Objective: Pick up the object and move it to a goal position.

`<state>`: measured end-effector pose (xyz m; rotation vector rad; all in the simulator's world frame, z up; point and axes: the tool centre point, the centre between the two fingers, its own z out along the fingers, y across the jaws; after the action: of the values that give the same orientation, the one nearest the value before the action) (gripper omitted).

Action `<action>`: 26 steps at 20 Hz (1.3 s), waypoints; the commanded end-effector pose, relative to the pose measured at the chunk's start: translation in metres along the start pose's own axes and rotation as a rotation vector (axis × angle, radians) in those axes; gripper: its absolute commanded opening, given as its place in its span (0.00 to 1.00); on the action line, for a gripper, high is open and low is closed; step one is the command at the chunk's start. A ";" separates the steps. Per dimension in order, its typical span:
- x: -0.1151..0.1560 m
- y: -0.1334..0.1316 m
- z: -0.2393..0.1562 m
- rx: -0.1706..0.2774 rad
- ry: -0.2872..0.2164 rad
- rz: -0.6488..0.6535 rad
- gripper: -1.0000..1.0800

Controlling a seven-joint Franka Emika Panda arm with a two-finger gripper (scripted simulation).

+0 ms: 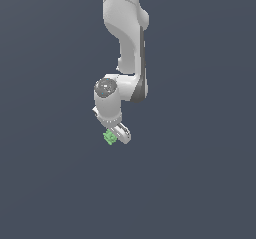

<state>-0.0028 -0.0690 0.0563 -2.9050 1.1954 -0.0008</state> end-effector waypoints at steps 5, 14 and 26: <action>0.000 0.000 0.000 0.000 0.001 0.001 0.00; 0.016 -0.009 -0.029 0.022 0.052 0.059 0.00; 0.063 -0.025 -0.134 0.095 0.227 0.257 0.00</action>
<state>0.0546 -0.0925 0.1744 -2.7335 1.5090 -0.3418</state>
